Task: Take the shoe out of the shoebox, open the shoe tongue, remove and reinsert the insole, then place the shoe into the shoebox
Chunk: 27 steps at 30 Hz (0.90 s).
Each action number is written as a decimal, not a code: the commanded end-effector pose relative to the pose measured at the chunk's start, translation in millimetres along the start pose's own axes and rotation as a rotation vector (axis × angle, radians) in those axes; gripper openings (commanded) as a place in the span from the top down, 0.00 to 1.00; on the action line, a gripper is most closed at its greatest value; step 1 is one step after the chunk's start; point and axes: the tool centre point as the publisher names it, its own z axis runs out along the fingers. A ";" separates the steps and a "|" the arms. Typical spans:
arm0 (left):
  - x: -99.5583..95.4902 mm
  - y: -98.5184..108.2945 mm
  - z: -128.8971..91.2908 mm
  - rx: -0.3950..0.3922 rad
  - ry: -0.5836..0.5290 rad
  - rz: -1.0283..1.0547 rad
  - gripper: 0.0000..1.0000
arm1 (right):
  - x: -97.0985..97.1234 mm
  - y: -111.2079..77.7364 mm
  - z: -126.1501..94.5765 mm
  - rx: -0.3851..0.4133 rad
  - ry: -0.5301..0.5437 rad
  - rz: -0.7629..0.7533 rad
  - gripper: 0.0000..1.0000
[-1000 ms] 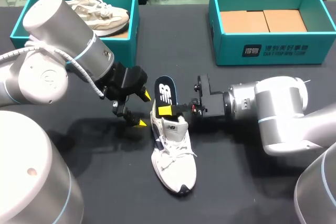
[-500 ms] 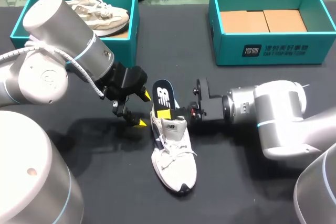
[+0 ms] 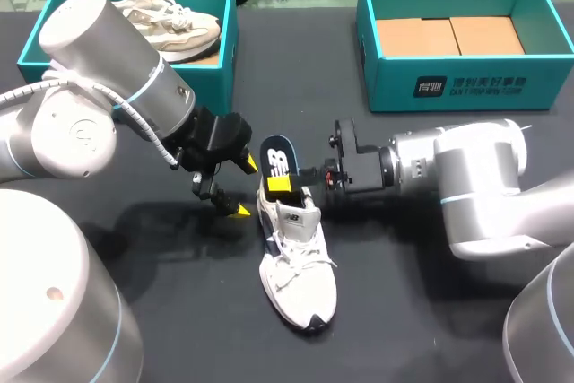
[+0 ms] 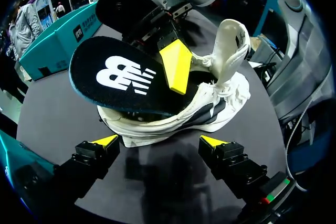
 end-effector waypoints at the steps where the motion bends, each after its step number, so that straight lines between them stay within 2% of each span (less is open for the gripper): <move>1: 1.2 0.4 -0.1 -0.001 -0.002 0.001 0.00 | 4.3 8.2 -1.5 0.014 -0.008 -0.009 0.62; 4: 1.2 0.4 -0.1 -0.001 -0.002 0.001 0.00 | 3.3 12.8 -1.6 0.015 -0.012 -0.013 0.65; 6: 1.2 0.4 -0.1 -0.001 -0.002 0.001 0.00 | 0.1 13.9 -1.3 0.013 -0.013 -0.008 0.82; 7: 1.2 0.4 -0.1 -0.001 -0.002 0.001 0.00 | -2.1 13.4 -1.1 0.011 -0.012 -0.002 1.00; 13: 1.2 0.4 -0.1 -0.001 -0.002 0.001 0.00 | -10.7 1.5 -0.7 0.000 -0.003 0.039 1.00; 22: 1.2 0.4 -0.1 -0.001 -0.002 0.001 0.00 | -10.8 -32.3 1.6 -0.042 0.001 0.109 1.00; 27: 1.2 0.4 -0.1 -0.001 -0.002 0.001 0.00 | -6.8 -35.6 1.8 -0.048 -0.004 0.115 1.00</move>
